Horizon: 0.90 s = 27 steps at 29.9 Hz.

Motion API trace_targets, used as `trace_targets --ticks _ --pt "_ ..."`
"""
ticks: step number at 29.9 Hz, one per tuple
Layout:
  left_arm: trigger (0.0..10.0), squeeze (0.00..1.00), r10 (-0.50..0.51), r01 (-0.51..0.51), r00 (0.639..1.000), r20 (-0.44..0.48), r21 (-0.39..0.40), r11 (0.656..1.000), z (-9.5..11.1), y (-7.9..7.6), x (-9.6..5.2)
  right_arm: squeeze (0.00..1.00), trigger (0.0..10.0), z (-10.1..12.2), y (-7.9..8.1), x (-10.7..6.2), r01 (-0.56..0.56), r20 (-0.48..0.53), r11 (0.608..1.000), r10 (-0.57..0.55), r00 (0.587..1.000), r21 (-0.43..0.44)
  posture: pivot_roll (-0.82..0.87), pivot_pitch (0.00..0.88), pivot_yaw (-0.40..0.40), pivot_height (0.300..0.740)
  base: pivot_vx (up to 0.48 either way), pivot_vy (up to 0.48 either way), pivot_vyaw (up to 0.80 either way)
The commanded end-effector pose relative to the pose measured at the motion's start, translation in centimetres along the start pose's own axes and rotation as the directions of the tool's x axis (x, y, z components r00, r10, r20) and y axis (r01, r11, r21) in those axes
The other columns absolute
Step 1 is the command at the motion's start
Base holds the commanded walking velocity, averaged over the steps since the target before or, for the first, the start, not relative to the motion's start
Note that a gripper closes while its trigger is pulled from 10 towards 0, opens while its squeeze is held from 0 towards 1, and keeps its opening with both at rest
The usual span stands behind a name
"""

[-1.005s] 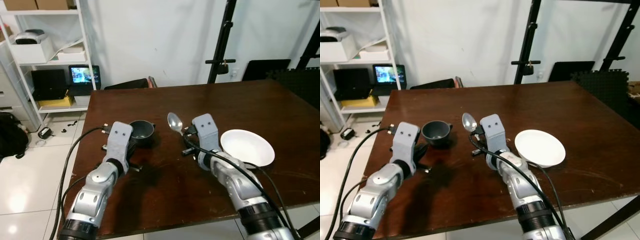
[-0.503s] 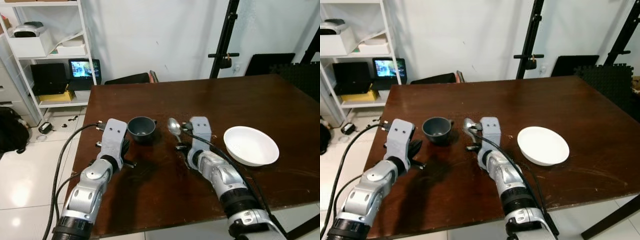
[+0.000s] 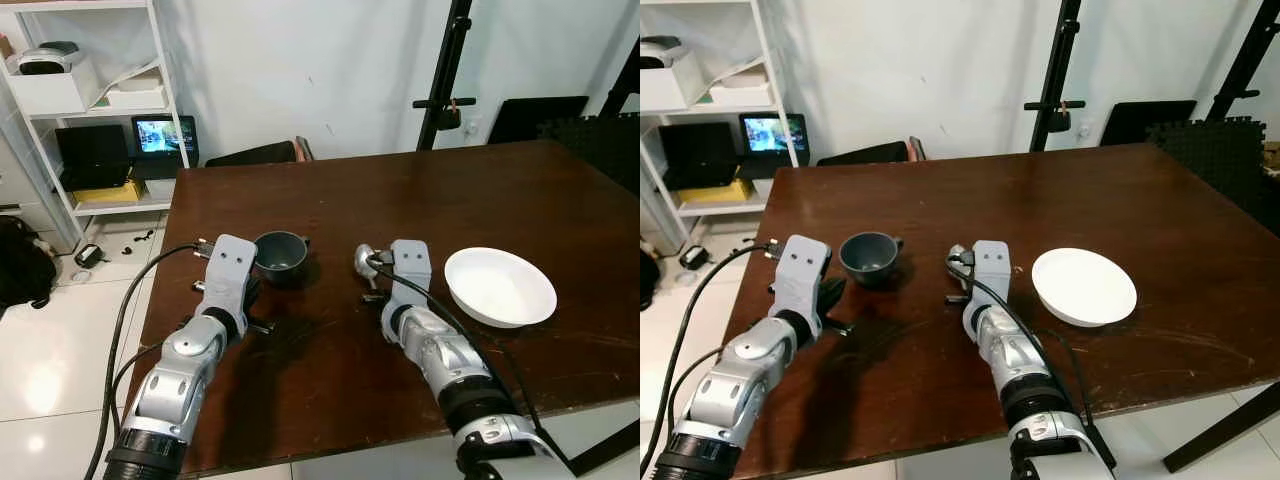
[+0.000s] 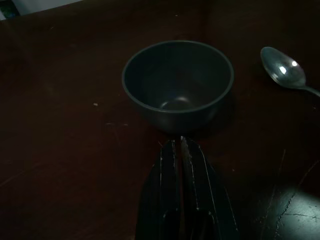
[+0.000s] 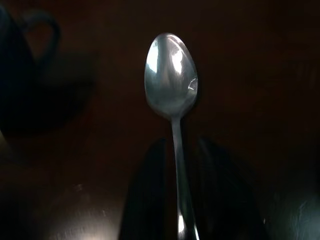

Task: Setting the table

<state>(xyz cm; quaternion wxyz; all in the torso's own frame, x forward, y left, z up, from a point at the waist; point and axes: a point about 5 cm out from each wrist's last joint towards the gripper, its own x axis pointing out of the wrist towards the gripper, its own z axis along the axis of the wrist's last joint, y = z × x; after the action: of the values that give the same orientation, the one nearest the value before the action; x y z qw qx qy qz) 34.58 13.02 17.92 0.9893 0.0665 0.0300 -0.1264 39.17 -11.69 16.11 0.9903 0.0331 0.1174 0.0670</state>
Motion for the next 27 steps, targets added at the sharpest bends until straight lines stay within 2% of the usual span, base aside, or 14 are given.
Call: trace_targets --ticks 1,4,5,6,7,10,11,13,15,21,27 --pt "10.0 0.00 0.003 -0.002 1.000 -0.007 0.007 1.000 -0.1 -0.1 -0.1 0.42 10.0 2.0 0.7 -0.1 -0.013 0.117 0.999 0.018 0.993 -0.043 -0.06 0.125 0.079 0.740 0.000 0.000 0.00" --pt "10.0 0.00 0.001 -0.001 1.000 -0.006 0.007 1.000 0.0 -0.1 -0.1 0.42 10.0 2.9 0.8 -0.2 -0.008 0.178 0.998 0.019 0.984 -0.061 -0.05 0.125 0.084 0.740 0.000 0.000 0.00" --pt "10.0 0.00 0.000 0.000 1.000 -0.005 0.008 1.000 0.1 -0.1 -0.1 0.00 10.0 3.7 0.8 -0.4 0.016 0.239 0.997 0.001 0.971 -0.069 -0.05 0.126 0.085 0.740 0.000 0.000 0.00" --pt "10.0 0.00 0.000 0.000 1.000 -0.005 0.008 1.000 0.1 -0.1 -0.1 0.00 10.0 3.7 0.8 -0.4 0.016 0.239 0.997 0.001 0.971 -0.069 -0.05 0.126 0.085 0.740 0.000 0.000 0.00" --pt "10.0 0.00 -0.001 0.001 1.000 -0.004 0.010 1.000 0.1 0.0 0.0 0.00 10.0 4.7 0.7 -0.8 0.043 0.308 0.995 -0.014 0.951 -0.087 -0.04 0.125 0.087 0.740 0.000 0.000 0.00" --pt "10.0 0.00 -0.007 0.007 1.000 0.000 0.014 1.000 0.2 -0.1 0.0 0.00 10.0 7.7 0.8 -2.2 0.098 0.507 0.989 -0.026 0.862 -0.115 -0.04 0.124 0.093 0.740 0.000 0.000 0.00" --pt "10.0 0.00 -0.007 0.007 1.000 0.000 0.014 1.000 0.2 -0.1 0.0 0.00 10.0 7.7 0.8 -2.2 0.098 0.507 0.989 -0.026 0.862 -0.115 -0.04 0.124 0.093 0.740 0.000 0.000 0.00" --pt "10.0 0.00 -0.012 0.012 1.000 0.003 0.015 1.000 0.3 -0.2 0.0 0.00 10.0 8.9 1.0 -3.0 0.108 0.588 0.985 -0.011 0.809 -0.131 -0.03 0.122 0.097 0.740 0.000 0.000 0.00" --pt "10.0 0.00 -0.023 0.022 1.000 0.008 0.028 0.999 0.4 -0.4 -0.1 0.00 10.0 9.4 1.3 -3.5 0.102 0.624 0.984 0.010 0.782 -0.144 -0.03 0.120 0.102 0.740 0.000 0.000 0.00" --pt "10.0 0.00 -0.039 0.039 0.999 0.031 0.007 0.999 0.9 -0.3 -0.2 0.00 10.0 9.6 3.3 -4.0 0.033 0.637 0.978 0.109 0.763 -0.206 -0.02 0.119 0.124 0.740 0.000 0.000 0.00" --pt "10.0 0.00 -0.051 0.050 0.998 0.044 0.021 0.999 1.8 0.7 0.1 0.00 10.0 9.1 4.1 -3.6 0.012 0.610 0.970 0.142 0.780 -0.242 -0.02 0.116 0.136 0.740 0.000 0.000 0.00"
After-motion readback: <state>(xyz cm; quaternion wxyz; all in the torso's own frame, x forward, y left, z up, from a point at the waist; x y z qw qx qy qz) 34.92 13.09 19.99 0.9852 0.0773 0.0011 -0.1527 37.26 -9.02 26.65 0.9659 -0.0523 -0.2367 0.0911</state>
